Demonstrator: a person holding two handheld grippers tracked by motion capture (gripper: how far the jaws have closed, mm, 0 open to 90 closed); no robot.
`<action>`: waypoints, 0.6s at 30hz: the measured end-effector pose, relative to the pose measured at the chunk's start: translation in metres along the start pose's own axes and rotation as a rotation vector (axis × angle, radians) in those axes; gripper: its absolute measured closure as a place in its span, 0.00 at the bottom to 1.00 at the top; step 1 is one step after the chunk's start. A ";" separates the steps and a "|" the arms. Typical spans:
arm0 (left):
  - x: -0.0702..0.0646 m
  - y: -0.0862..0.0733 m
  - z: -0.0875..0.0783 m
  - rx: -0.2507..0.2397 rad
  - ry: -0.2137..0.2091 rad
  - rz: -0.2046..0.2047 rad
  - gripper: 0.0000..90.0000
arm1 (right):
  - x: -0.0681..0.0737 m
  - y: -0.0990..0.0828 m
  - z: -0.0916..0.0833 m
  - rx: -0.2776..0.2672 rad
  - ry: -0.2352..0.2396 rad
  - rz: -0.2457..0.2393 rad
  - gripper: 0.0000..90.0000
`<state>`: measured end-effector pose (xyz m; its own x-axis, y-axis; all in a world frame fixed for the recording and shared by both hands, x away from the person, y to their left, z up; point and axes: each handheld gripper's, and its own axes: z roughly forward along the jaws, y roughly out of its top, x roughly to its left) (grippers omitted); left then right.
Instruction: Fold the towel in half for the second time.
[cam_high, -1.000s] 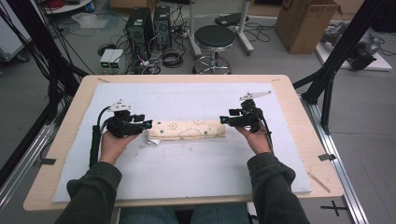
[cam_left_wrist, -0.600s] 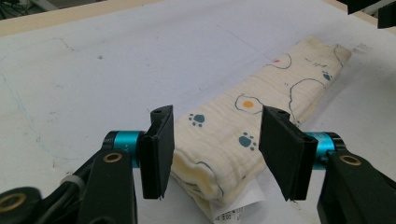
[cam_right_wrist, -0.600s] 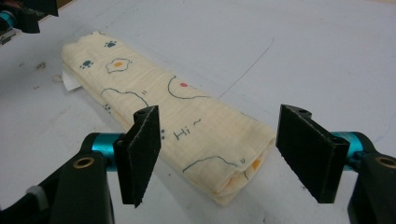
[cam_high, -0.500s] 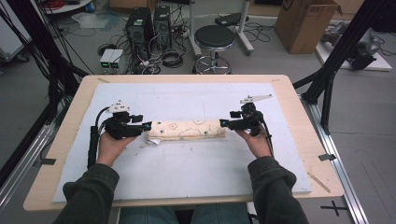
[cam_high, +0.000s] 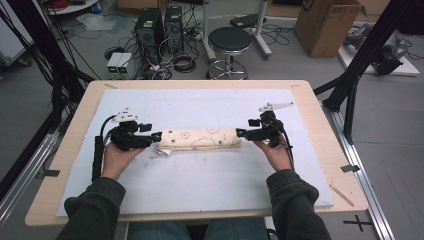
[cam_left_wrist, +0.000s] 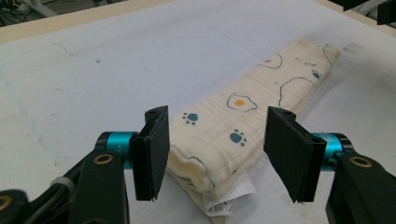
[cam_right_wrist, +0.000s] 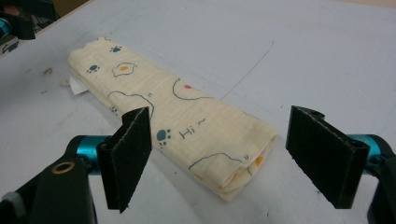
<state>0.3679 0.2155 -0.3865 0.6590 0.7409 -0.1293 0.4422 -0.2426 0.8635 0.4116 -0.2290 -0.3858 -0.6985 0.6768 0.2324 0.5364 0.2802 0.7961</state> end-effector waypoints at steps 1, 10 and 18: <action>-0.001 0.000 -0.001 0.000 0.000 0.002 0.45 | 0.001 0.000 -0.001 -0.003 0.001 -0.008 0.24; -0.003 -0.005 -0.009 -0.008 -0.003 0.008 0.43 | 0.008 0.001 -0.006 -0.017 0.002 -0.025 0.21; -0.006 -0.007 -0.015 -0.014 -0.001 0.016 0.38 | 0.015 0.000 -0.011 -0.015 -0.001 -0.038 0.18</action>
<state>0.3515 0.2221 -0.3843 0.6668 0.7362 -0.1160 0.4231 -0.2458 0.8721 0.3958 -0.2265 -0.3763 -0.7179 0.6663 0.2016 0.5023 0.2953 0.8127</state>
